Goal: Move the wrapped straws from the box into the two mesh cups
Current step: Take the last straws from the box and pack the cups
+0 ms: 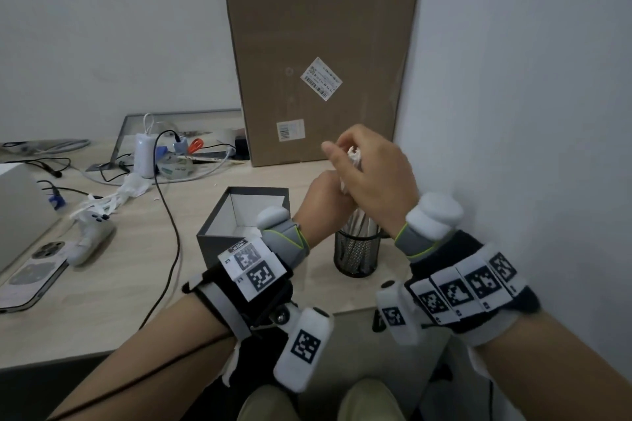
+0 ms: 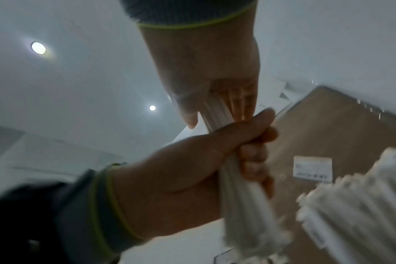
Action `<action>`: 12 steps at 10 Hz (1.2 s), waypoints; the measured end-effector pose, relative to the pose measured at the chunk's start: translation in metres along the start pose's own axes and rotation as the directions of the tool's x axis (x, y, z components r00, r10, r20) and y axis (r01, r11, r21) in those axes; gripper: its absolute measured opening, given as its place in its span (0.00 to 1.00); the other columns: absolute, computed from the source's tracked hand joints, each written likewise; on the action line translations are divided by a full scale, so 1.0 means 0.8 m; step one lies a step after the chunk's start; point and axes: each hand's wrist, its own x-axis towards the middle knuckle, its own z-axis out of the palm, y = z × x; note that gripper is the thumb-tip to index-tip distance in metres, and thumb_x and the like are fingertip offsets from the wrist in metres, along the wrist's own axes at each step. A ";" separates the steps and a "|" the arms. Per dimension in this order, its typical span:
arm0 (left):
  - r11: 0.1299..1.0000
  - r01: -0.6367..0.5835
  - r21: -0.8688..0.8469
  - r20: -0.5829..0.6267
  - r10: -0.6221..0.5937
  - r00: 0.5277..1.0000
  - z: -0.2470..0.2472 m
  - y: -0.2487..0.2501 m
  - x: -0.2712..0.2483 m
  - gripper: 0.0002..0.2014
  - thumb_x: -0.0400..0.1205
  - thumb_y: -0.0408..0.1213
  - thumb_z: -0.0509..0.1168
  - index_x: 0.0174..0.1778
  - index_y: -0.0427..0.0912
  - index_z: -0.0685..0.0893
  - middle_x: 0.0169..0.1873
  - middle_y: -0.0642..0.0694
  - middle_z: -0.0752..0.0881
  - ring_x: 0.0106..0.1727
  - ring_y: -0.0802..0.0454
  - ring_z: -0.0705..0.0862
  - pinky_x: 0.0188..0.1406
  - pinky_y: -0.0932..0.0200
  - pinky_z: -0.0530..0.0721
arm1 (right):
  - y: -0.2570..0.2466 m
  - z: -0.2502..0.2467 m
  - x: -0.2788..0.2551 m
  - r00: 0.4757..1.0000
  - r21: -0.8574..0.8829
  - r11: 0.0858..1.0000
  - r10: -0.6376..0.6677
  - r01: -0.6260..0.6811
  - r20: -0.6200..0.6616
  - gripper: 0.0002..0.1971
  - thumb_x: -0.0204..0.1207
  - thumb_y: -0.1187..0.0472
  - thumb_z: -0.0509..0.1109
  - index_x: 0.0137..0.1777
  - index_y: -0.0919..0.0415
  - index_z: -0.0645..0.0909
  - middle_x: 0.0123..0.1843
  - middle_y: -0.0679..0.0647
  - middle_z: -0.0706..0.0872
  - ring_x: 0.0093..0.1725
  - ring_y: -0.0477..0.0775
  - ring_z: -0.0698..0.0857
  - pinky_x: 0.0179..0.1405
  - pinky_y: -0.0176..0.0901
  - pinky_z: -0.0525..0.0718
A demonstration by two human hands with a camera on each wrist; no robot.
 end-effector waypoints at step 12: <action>0.754 0.543 -0.370 0.581 -0.269 0.768 0.042 -0.061 -0.005 0.40 0.79 0.26 0.65 0.82 0.48 0.49 0.63 0.49 0.75 0.62 0.54 0.76 0.48 0.73 0.79 | 0.121 0.059 -0.012 0.958 -0.428 0.904 0.109 0.016 0.265 0.25 0.84 0.42 0.49 0.54 0.63 0.76 0.49 0.60 0.85 0.50 0.63 0.83 0.41 0.49 0.73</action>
